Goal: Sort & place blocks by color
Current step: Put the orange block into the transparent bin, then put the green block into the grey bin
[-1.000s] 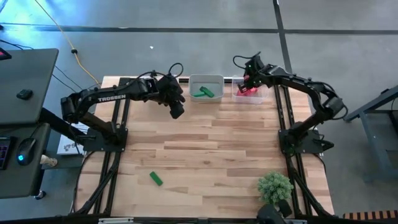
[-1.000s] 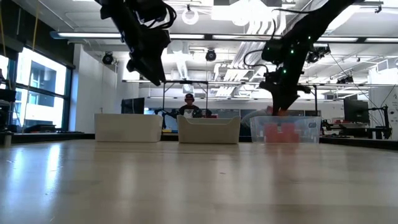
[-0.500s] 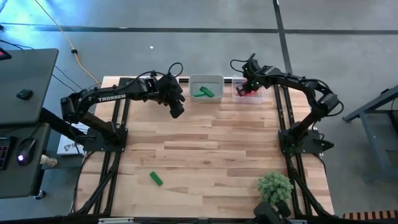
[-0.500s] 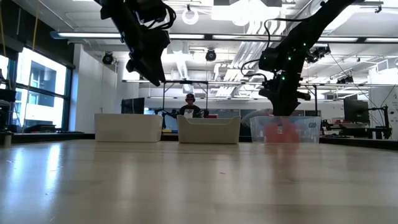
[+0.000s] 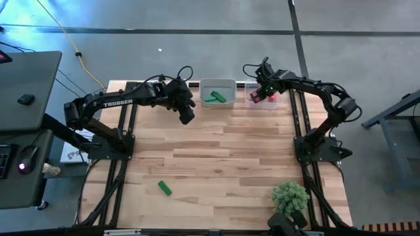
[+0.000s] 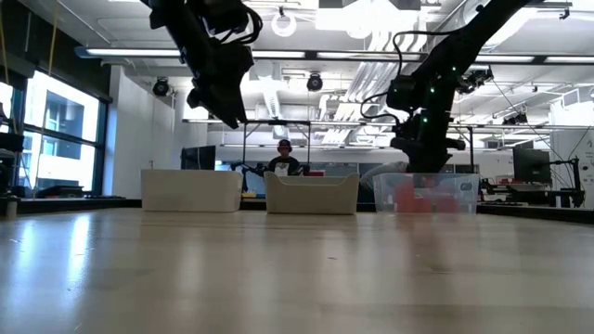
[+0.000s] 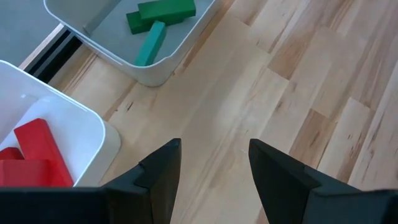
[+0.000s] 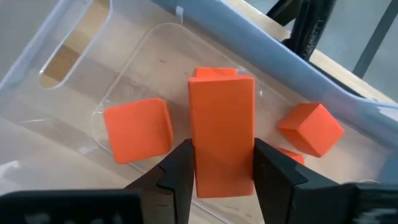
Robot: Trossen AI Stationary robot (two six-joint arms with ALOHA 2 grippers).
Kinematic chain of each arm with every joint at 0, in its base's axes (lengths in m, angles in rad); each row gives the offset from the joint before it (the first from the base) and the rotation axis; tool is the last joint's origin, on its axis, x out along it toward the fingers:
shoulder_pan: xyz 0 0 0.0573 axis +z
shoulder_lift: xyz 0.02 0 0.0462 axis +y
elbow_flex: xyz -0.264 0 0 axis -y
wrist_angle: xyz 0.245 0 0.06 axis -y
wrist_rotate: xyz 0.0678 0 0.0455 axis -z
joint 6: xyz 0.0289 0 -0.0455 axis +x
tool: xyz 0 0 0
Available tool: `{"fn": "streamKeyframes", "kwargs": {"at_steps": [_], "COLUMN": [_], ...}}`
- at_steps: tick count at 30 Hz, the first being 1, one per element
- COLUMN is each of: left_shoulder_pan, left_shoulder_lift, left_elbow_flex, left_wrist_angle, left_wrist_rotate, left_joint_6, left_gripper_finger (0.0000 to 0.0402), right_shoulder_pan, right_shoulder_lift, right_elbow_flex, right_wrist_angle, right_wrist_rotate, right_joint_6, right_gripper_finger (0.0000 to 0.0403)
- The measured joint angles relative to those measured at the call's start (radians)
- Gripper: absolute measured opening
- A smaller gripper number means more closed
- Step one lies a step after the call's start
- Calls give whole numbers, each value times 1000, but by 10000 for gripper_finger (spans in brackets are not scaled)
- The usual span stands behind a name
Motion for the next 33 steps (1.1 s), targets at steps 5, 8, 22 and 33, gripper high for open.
{"fn": "streamKeyframes", "kwargs": {"at_steps": [5, 8, 22, 33], "left_shoulder_pan": [0, 0, 0, -87], "left_shoulder_lift": [0, 0, 0, 0], "left_elbow_flex": [0, 0, 0, 0], "left_wrist_angle": [-1, -1, -116, -325], "left_wrist_rotate": [0, 0, 3, 38], "left_joint_6": [0, 0, -80, 9], "left_gripper_finger": [179, 179, 179, 179], "right_shoulder_pan": [0, 0, 0, 7], "right_shoulder_lift": [0, 0, -18, -100], "right_elbow_flex": [0, 0, 0, 81], "right_wrist_angle": [1, 3, 6, -63], "right_wrist_rotate": [8, 8, -3, -13], "right_joint_6": [-21, -25, 7, 73], "right_gripper_finger": [144, 168, 190, 190]}}
